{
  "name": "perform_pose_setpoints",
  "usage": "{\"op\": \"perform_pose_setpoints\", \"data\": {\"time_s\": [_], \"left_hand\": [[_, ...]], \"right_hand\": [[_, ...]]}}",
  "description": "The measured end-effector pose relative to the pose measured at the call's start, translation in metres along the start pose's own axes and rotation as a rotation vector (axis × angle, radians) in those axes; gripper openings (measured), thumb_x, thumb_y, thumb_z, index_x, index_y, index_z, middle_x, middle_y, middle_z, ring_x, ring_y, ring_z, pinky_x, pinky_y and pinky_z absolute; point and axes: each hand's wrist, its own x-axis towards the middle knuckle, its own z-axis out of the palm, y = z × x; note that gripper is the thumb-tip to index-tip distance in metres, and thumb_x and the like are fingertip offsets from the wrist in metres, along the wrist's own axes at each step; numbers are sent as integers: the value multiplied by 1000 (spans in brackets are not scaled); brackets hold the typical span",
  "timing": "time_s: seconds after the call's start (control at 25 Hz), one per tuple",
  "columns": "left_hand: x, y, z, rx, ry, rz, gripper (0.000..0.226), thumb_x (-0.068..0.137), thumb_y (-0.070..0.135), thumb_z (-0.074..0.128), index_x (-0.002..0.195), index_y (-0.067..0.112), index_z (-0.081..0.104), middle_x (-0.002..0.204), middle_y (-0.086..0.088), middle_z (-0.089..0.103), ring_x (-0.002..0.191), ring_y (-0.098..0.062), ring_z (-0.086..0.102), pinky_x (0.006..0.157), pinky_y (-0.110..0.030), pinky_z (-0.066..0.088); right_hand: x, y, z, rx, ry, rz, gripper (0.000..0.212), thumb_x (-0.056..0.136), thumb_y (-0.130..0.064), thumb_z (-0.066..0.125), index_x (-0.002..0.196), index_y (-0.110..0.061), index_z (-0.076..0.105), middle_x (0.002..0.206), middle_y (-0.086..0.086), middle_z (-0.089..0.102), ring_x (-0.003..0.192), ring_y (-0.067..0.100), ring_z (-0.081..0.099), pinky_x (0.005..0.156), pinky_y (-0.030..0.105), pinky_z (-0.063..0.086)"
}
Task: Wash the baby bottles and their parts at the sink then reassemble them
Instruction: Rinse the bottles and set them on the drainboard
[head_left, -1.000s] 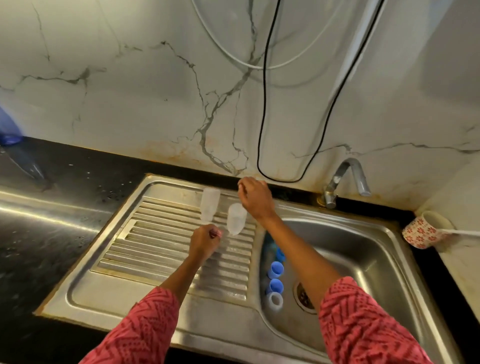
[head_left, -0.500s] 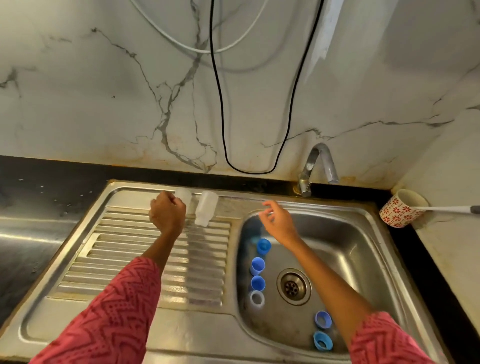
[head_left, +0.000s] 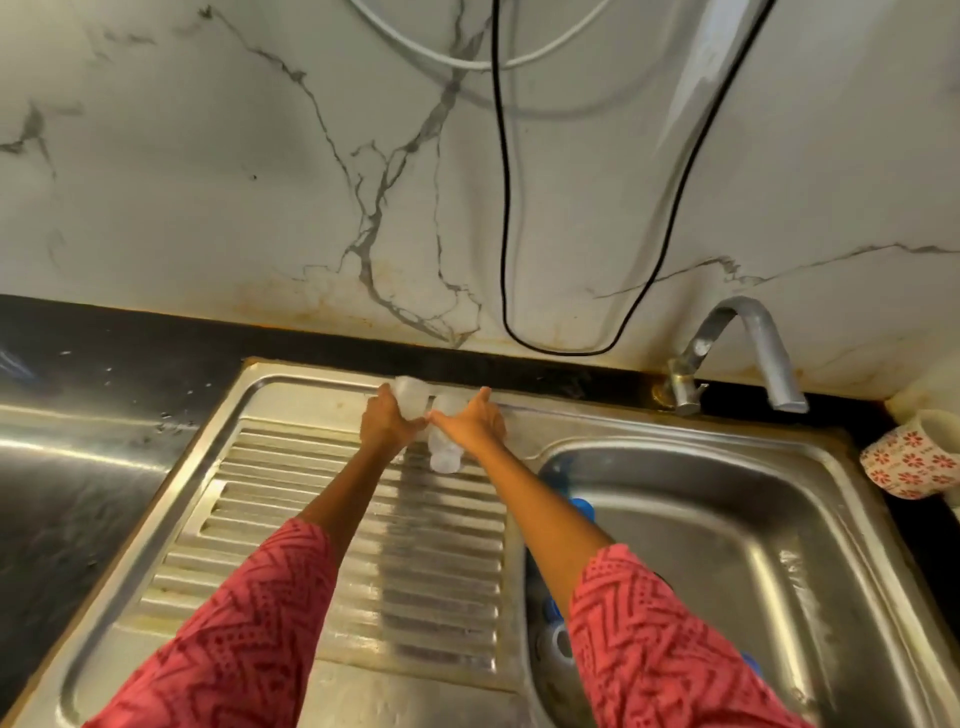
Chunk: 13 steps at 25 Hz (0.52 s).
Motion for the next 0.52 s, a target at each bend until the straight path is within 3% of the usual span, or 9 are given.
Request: {"op": "perform_pose_setpoints", "data": {"time_s": [0.12, 0.2, 0.28, 0.36, 0.52], "left_hand": [[-15, -7, -9, -350, 75, 68, 71, 72, 19, 79, 130, 9, 40, 125, -10, 50, 113, -24, 51, 86, -30, 44], [-30, -18, -12, -500, 84, 131, 74, 70, 13, 81, 129, 10, 36, 120, -6, 49, 105, -18, 51, 78, -22, 44], [-47, -32, -8, -562, 103, 182, 79, 67, 14, 83, 128, 10, 33, 117, -3, 49, 101, -15, 53, 73, -15, 44], [-58, -42, -1, -568, 116, 217, 83, 65, 17, 85, 128, 11, 32, 118, -2, 50, 101, -16, 56, 75, -18, 47], [-64, -43, -2, -531, 27, 216, 86, 64, 20, 85, 131, 15, 32, 119, 0, 50, 103, -17, 54, 81, -28, 49]], "right_hand": [[-7, -2, 9, 46, 73, -61, 76, 79, -46, 68, 137, -13, 32, 136, 12, 46, 125, 28, 45, 97, 35, 40], [-18, 6, 8, 70, 129, -222, 65, 78, -42, 69, 129, -14, 39, 130, 9, 46, 117, 24, 47, 86, 29, 40], [-36, 19, 9, 43, 143, -394, 62, 76, -37, 73, 124, -16, 41, 126, 5, 44, 111, 19, 47, 81, 25, 39], [-53, 32, 14, -8, 135, -490, 62, 74, -37, 75, 122, -17, 42, 124, 2, 43, 109, 17, 46, 79, 23, 38], [-62, 42, 18, -14, 169, -447, 64, 76, -38, 73, 127, -17, 40, 128, 4, 43, 114, 19, 45, 85, 25, 39]]}}
